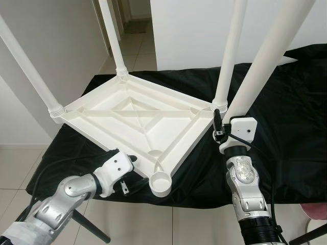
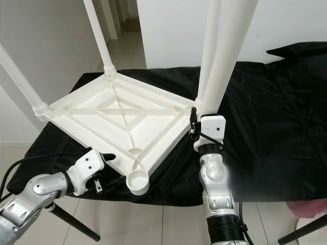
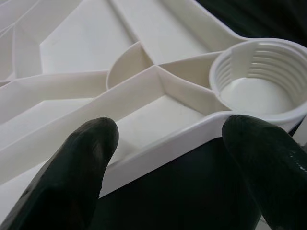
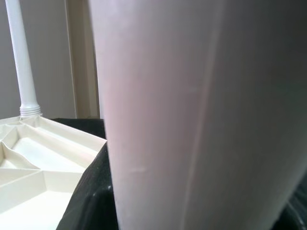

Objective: Building children table

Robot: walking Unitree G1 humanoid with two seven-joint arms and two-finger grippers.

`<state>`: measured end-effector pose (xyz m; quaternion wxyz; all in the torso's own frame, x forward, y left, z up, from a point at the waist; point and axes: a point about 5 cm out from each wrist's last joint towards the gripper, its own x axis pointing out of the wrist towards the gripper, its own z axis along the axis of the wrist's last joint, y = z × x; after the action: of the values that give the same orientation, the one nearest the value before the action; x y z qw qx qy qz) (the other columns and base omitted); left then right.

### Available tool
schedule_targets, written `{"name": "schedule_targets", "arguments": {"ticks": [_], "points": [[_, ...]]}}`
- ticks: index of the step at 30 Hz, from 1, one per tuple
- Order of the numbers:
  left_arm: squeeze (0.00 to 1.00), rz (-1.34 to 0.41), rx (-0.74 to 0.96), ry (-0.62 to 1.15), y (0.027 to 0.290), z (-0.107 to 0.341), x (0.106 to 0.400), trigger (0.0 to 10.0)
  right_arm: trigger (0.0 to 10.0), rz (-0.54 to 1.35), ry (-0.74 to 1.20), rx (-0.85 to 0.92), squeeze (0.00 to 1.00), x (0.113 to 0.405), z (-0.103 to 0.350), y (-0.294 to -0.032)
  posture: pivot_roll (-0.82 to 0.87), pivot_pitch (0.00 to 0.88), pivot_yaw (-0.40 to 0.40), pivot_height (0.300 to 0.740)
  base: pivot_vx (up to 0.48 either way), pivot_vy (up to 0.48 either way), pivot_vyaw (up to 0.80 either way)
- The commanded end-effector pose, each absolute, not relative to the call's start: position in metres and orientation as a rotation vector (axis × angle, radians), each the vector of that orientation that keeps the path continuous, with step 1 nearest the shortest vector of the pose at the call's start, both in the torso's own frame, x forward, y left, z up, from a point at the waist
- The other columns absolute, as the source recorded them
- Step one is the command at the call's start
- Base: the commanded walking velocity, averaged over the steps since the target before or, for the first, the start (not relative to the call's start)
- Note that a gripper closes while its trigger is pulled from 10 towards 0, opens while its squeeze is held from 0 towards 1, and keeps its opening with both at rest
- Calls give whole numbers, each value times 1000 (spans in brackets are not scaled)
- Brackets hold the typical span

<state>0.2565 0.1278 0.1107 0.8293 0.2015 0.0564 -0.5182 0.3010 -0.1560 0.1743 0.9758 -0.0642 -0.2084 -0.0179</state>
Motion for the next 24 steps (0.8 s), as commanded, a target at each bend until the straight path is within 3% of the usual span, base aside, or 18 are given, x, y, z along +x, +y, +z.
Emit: {"name": "schedule_targets", "arguments": {"ticks": [1,24], "points": [[0,-1297,439,178,120,103,247,10000,10000,-37,-446,-123,0,303,179,-154,-16,0,126,740,0,0,0],[0,-1307,421,219,106,95,256,10000,10000,-54,-454,-116,0,304,180,-154,-22,0,141,740,0,0,0]]}}
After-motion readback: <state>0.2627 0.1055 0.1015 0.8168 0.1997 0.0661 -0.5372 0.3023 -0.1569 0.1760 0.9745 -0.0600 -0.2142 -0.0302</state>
